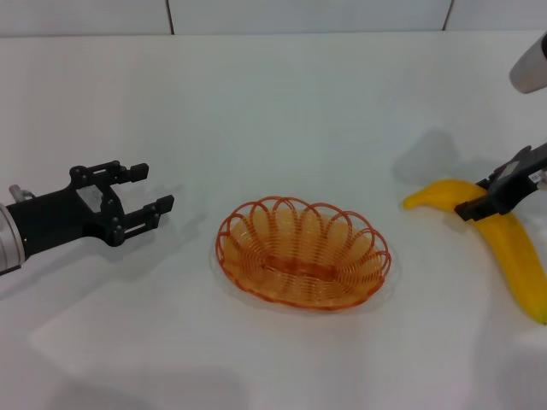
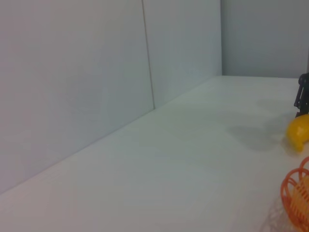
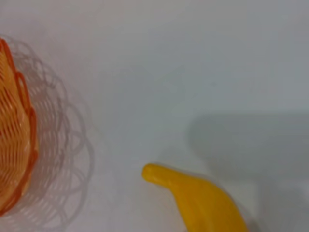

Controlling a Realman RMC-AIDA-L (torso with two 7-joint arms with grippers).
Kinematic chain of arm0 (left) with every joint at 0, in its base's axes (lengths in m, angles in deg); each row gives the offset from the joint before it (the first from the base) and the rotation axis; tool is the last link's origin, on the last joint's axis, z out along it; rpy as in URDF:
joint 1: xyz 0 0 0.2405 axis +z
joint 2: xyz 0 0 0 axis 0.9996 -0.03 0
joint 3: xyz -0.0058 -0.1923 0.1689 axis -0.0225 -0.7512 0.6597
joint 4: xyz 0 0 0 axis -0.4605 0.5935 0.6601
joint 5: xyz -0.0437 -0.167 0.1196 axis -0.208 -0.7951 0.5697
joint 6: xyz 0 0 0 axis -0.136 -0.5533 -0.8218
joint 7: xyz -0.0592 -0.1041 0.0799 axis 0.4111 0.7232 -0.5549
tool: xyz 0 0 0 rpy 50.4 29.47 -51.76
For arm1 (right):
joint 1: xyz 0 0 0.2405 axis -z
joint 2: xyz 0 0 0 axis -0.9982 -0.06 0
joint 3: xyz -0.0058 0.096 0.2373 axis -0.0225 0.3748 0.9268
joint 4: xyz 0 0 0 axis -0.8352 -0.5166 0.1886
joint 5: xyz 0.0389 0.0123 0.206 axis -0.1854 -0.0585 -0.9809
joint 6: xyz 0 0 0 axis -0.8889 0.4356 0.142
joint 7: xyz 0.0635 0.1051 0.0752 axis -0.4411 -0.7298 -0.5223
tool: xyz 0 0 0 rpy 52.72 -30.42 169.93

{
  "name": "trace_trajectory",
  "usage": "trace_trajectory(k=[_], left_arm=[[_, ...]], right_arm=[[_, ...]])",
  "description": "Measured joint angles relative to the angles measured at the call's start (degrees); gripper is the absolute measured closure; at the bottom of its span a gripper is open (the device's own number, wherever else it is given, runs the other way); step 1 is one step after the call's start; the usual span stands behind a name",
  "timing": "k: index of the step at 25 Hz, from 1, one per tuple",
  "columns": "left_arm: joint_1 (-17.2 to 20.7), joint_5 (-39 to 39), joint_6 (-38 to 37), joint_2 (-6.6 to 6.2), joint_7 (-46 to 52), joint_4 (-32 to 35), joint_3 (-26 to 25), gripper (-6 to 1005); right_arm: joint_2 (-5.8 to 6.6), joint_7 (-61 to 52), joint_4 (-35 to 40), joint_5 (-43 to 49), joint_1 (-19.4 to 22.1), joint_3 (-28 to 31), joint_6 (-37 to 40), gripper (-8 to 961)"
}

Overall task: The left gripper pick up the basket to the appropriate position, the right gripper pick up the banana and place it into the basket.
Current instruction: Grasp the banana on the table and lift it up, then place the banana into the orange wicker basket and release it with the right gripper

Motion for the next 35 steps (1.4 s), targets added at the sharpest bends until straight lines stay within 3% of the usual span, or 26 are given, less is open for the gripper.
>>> trace_trajectory(k=[7, 13, 15, 21, 27, 35], left_arm=[[0.2, 0.0, 0.0, 0.00, 0.0, 0.0, 0.0, 382], [0.5, 0.0, 0.0, -0.01, 0.0, 0.0, 0.0, 382], [0.5, 0.0, 0.0, -0.04, 0.0, 0.0, 0.0, 382], [0.6, 0.0, 0.0, -0.08, 0.0, 0.0, -0.1, 382], [0.5, 0.0, 0.0, -0.09, 0.0, 0.0, -0.1, 382], [-0.4, 0.0, 0.0, 0.02, 0.0, -0.1, -0.1, 382]], right_arm=[[0.08, -0.1, 1.4, 0.0, 0.0, 0.3, 0.3, 453], [-0.03, -1.1, 9.9, -2.2, 0.4, 0.6, 4.4, 453], [-0.05, -0.3, 14.9, -8.3, 1.4, 0.2, 8.5, 453], [0.00, 5.1, 19.9, -23.2, 2.7, -1.5, 18.2, 452], [-0.13, 6.2, 22.4, -32.5, 2.4, -10.0, 22.4, 452], [-0.17, 5.9, 20.3, -38.3, 1.1, -23.3, 16.4, 452]])
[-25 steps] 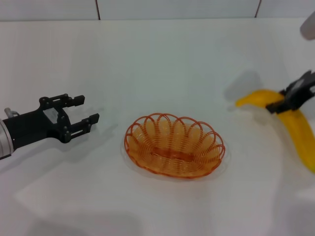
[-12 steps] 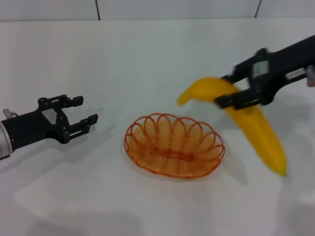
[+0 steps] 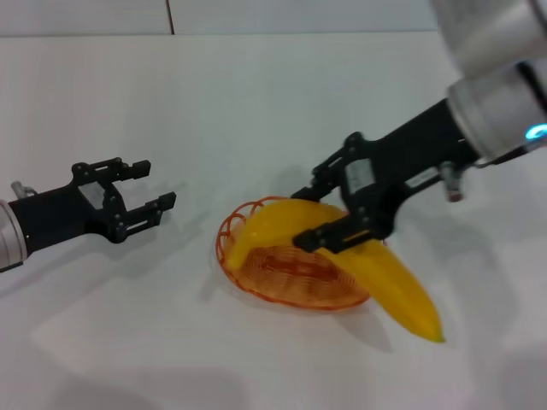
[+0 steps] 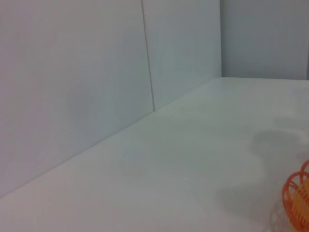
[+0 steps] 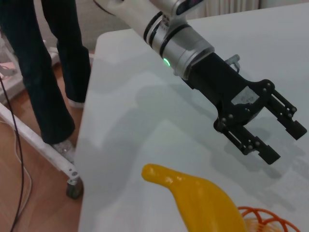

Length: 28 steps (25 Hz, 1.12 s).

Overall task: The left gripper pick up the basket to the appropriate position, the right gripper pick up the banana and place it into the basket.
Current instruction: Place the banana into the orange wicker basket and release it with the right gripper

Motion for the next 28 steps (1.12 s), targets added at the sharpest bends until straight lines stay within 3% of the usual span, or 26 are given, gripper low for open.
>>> trace_trajectory(k=[12, 28], left_arm=[[-2.0, 0.0, -0.2, 0.14, 0.0, -0.8, 0.2, 382], [-2.3, -0.1, 0.0, 0.10, -0.2, -1.4, 0.1, 382]], right_arm=[[-0.06, 0.4, -16.1, -0.2, -4.6, -5.4, -12.2, 451], [-0.10, 0.5, -17.4, -0.9, -4.6, -7.9, -14.5, 444]])
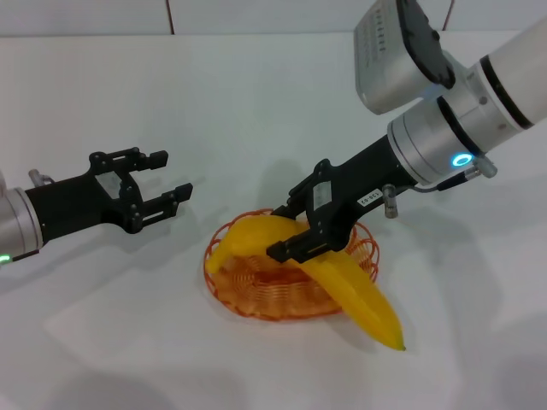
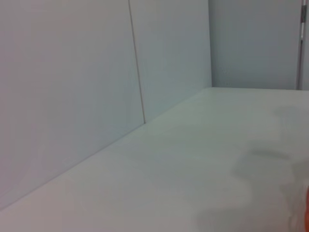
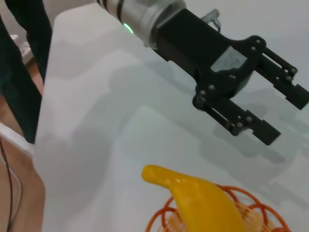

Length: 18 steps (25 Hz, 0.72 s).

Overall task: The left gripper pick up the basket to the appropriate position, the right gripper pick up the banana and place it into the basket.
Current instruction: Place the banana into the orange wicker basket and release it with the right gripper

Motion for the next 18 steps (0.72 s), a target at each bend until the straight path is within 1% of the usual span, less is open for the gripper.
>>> trace_trajectory(k=[6, 10, 15, 18], left_arm=[[0.1, 0.0, 0.0, -0.04, 0.0, 0.0, 0.0, 382], [0.2, 0.0, 0.0, -0.14, 0.0, 0.0, 0.0, 382], [0.2, 0.0, 0.0, -0.14, 0.0, 0.0, 0.0, 382], [0.4, 0.0, 0.0, -0.14, 0.0, 0.0, 0.0, 382]], right_arm=[[0.03, 0.0, 0.9, -2.8, 0.0, -0.6, 1.1, 442], [-0.01, -0.2, 1.9, -3.1, 0.0, -0.6, 1.7, 440], [-0.02, -0.4, 2.2, -3.1, 0.3, -0.1, 1.6, 351], [0.04, -0.7, 2.3, -3.1, 0.3, 0.0, 1.5, 351]])
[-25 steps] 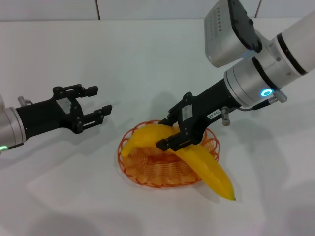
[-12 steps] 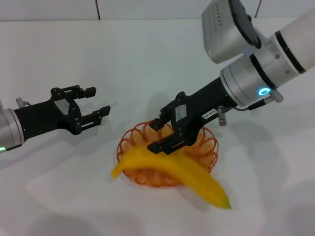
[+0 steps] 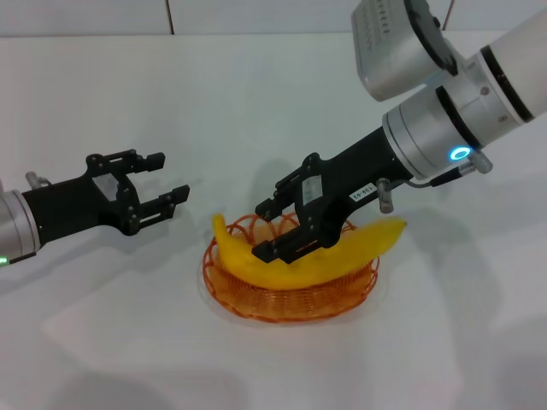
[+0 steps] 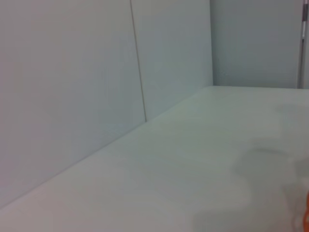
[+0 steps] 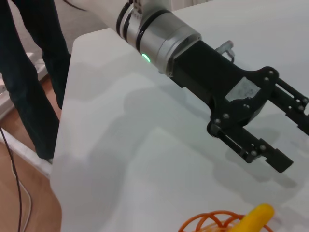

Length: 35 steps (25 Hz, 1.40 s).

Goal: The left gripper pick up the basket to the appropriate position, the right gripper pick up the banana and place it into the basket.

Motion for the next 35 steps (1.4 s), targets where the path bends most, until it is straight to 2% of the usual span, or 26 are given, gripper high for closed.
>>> trace_trajectory(k=[11, 15, 18, 19, 20, 22, 26, 27, 32, 33, 35], left_arm=[[0.7, 0.1, -0.2, 0.00, 0.0, 0.1, 0.0, 382], [1.9, -0.4, -1.4, -0.19, 0.0, 0.8, -0.1, 382], [4.3, -0.6, -5.9, -0.23, 0.0, 3.6, -0.2, 382], [4.3, -0.6, -5.9, -0.23, 0.0, 3.6, -0.2, 382], [5.0, -0.7, -7.2, -0.24, -0.1, 4.3, -0.4, 382], [6.5, -0.9, -9.3, -0.33, 0.0, 5.7, -0.7, 382], [9.0, 0.0, -13.3, -0.47, 0.9, 9.1, -0.7, 382], [9.4, 0.6, -14.2, -0.55, 1.4, 9.9, -0.5, 382], [10.3, 6.6, -18.9, -1.66, 4.3, 12.1, 0.0, 382], [10.1, 11.2, -21.0, -2.54, 6.1, 12.3, -0.5, 382], [10.2, 12.2, -21.3, -2.70, 6.3, 12.3, -0.6, 382]], right_arm=[[0.34, -0.3, 0.7, 0.0, 0.1, 0.1, 1.6, 351], [0.87, 0.2, 6.3, 1.5, 3.6, 2.4, 5.7, 350], [1.02, 1.8, 14.2, 4.1, 9.5, 10.2, 9.7, 350], [1.02, 2.8, 15.6, 4.7, 10.7, 12.7, 10.8, 350], [1.02, 2.8, 15.6, 4.7, 10.7, 12.7, 10.8, 350], [1.03, 5.4, 16.8, 5.6, 12.7, 18.0, 12.9, 350], [1.14, 12.5, 16.9, 7.7, 16.1, 28.3, 17.2, 350], [1.06, 17.9, 17.4, 8.2, 18.3, 32.4, 19.1, 350], [0.73, 28.1, 17.0, 9.3, 21.8, 38.8, 19.6, 350], [0.70, 30.1, 16.3, 9.6, 22.2, 40.2, 19.4, 352], [0.65, 34.7, 13.7, 10.0, 22.8, 43.3, 19.3, 356]])
